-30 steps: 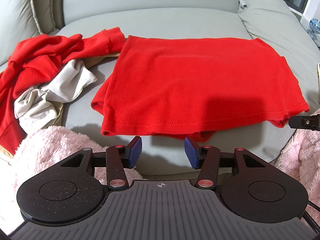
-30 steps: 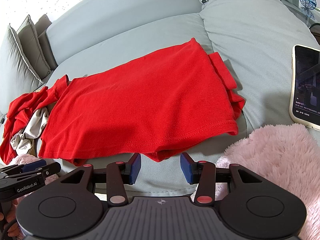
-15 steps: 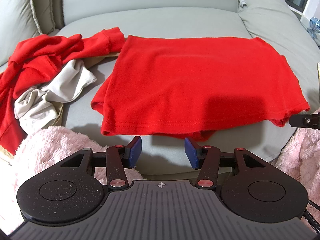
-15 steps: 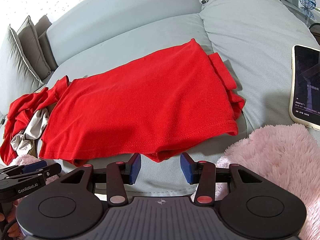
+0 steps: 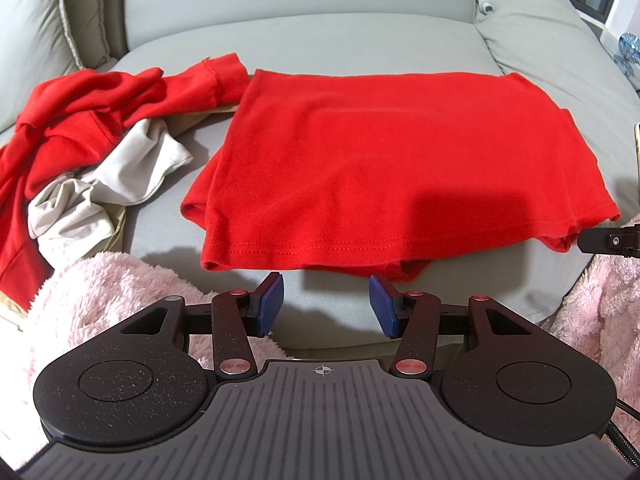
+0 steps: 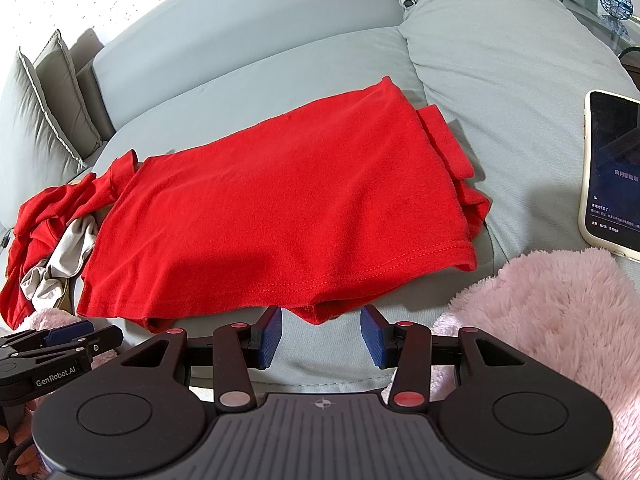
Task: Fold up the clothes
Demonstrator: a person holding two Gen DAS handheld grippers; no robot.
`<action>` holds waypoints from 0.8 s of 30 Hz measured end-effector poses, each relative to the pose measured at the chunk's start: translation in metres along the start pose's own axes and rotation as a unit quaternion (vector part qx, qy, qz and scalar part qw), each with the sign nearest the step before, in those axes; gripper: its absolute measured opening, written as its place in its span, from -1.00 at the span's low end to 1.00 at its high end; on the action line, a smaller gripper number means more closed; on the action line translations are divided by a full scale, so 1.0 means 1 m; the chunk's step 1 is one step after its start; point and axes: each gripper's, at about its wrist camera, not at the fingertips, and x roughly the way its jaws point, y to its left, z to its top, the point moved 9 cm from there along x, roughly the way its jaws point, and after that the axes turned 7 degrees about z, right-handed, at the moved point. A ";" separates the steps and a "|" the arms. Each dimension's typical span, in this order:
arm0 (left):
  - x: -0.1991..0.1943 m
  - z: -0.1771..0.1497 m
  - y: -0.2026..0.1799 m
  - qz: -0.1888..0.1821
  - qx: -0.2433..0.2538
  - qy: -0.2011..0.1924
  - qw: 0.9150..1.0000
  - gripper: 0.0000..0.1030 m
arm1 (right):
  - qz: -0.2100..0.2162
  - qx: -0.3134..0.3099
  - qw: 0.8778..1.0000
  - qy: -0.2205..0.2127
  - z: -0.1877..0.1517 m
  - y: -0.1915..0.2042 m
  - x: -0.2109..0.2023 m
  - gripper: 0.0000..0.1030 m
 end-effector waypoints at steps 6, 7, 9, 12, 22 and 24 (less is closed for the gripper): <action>0.000 0.001 0.000 0.000 0.001 0.001 1.000 0.04 | 0.000 0.001 1.000 0.000 0.000 0.000 0.000 -0.15; 0.000 0.001 0.000 0.000 0.001 0.001 1.000 0.04 | 0.000 0.001 1.000 0.000 0.000 0.000 0.000 -0.15; 0.000 0.001 -0.001 0.000 0.002 0.001 1.000 0.04 | 0.001 0.001 1.000 -0.001 0.000 0.000 0.000 -0.15; 0.001 0.001 -0.002 -0.001 0.003 0.002 1.000 0.04 | 0.001 0.003 1.000 -0.002 0.001 0.000 0.001 -0.15; 0.005 0.024 -0.014 -0.010 -0.003 -0.024 1.000 0.04 | 0.011 0.041 0.998 -0.048 0.031 -0.017 -0.001 0.08; 0.007 0.030 -0.018 -0.011 0.000 -0.032 0.999 0.04 | 0.001 0.045 0.997 -0.060 0.039 -0.024 -0.002 0.14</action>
